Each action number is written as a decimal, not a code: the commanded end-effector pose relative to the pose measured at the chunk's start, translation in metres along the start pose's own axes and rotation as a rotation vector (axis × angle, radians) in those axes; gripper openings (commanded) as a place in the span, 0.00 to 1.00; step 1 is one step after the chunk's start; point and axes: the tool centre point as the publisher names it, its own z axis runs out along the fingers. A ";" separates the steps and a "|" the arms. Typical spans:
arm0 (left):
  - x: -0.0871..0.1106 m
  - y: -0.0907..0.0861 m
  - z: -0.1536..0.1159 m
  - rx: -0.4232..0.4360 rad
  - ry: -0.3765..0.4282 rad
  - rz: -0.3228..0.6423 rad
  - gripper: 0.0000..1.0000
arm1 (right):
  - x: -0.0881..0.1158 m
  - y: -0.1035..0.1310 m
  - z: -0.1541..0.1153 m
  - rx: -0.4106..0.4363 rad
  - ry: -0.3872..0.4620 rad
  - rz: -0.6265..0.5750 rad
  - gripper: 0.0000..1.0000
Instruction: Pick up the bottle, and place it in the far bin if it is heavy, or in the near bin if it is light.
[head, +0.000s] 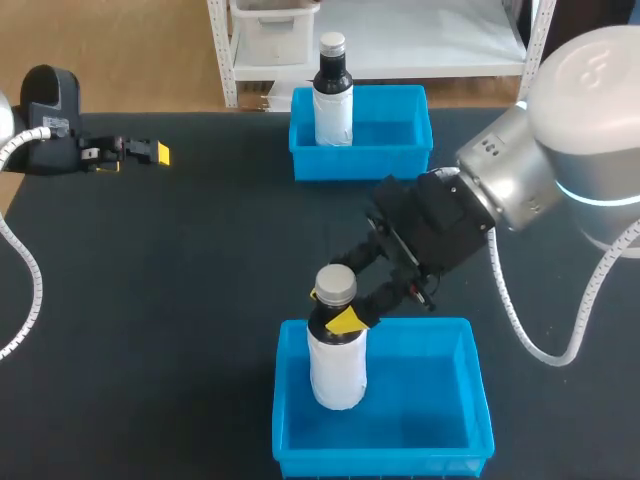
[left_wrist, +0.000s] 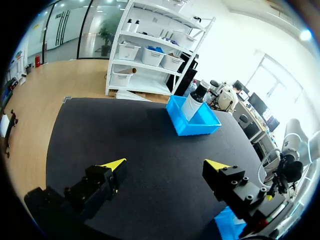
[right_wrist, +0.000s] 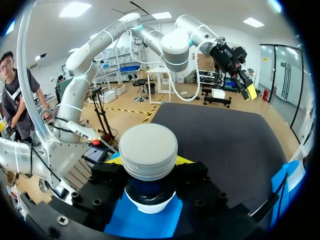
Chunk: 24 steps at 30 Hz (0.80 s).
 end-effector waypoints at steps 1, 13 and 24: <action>0.000 0.000 0.000 0.000 0.000 0.000 1.00 | 0.001 -0.001 0.002 -0.003 0.004 -0.003 0.00; 0.000 0.000 0.000 0.000 0.000 0.000 1.00 | 0.008 0.001 0.003 -0.014 0.017 0.004 0.44; 0.000 0.000 0.000 0.000 0.000 0.000 1.00 | 0.009 0.002 0.003 -0.023 0.025 0.001 1.00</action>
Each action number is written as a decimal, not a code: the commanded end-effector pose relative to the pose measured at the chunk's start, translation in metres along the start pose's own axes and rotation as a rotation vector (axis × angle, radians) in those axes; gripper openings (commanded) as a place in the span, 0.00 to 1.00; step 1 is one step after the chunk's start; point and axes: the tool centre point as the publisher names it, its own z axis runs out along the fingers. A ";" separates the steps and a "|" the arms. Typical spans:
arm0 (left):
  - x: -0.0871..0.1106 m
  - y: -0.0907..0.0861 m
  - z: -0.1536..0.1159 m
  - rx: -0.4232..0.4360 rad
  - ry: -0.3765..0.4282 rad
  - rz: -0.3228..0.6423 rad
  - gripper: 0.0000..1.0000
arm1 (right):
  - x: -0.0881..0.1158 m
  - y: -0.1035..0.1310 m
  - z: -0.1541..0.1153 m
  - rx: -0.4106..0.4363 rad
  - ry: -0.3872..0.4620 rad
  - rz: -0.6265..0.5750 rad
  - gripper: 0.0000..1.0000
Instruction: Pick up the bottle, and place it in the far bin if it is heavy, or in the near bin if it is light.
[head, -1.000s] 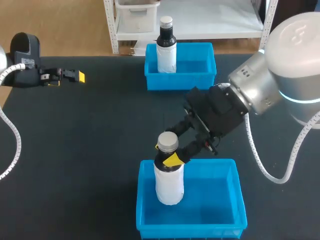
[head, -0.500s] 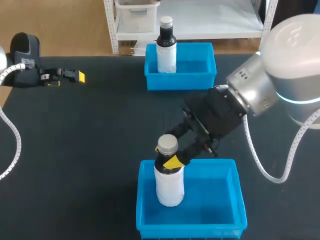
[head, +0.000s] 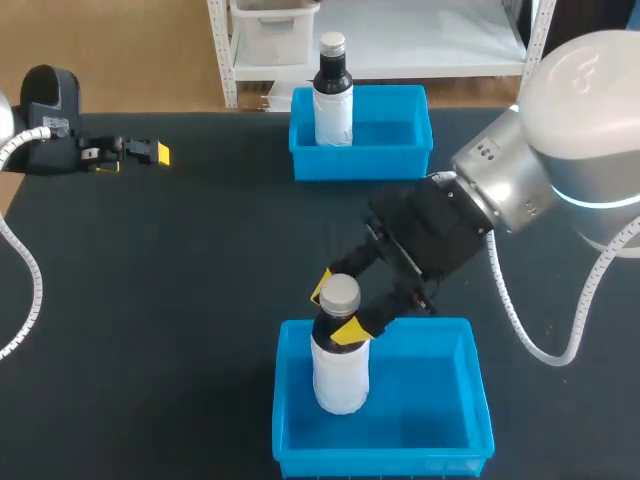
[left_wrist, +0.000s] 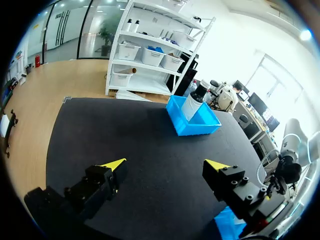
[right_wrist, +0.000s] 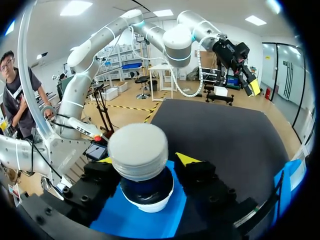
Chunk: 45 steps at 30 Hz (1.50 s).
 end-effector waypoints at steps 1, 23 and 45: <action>0.000 0.000 0.000 0.000 0.000 0.000 1.00 | 0.000 -0.001 0.000 -0.003 0.003 -0.001 1.00; 0.000 0.000 0.000 0.000 0.000 0.000 1.00 | 0.032 -0.018 -0.078 0.118 0.112 0.107 1.00; 0.000 0.000 0.000 0.000 0.000 0.000 1.00 | 0.063 -0.098 -0.146 0.323 0.055 0.440 1.00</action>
